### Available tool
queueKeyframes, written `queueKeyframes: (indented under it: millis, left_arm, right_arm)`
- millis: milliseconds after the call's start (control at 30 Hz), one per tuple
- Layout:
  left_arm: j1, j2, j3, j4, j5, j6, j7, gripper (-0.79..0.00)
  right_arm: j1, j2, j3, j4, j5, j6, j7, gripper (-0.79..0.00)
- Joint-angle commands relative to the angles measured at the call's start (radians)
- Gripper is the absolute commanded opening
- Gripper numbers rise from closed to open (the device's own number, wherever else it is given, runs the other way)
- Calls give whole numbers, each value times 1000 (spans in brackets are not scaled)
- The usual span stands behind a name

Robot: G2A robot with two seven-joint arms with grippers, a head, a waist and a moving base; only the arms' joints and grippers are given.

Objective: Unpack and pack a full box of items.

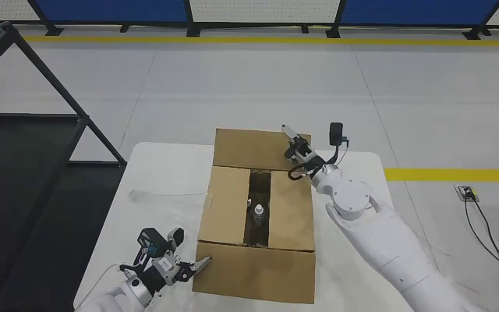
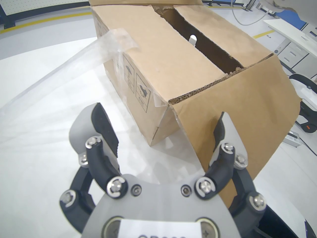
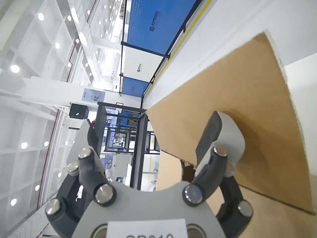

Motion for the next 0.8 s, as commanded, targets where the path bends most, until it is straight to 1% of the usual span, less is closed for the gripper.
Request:
queueKeyframes:
  millis: [0, 100, 367, 567, 767]
  left_arm:
    - [0, 0, 0, 0, 0, 0, 0, 0]
    - [0, 0, 0, 0, 0, 0, 0, 0]
    - [0, 0, 0, 0, 0, 0, 0, 0]
    - [0, 0, 0, 0, 0, 0, 0, 0]
    - [0, 0, 0, 0, 0, 0, 0, 0]
  right_arm:
    - [27, -21, -20, 53, 4, 1, -13, 0]
    - [63, -50, -44, 124, 1, 14, -20, 0]
    - [140, -112, -91, 259, -18, 81, 43, 0]
    - [171, -143, -98, 326, -34, 113, 74, 0]
    - [181, -163, -93, 375, -53, 109, 100, 0]
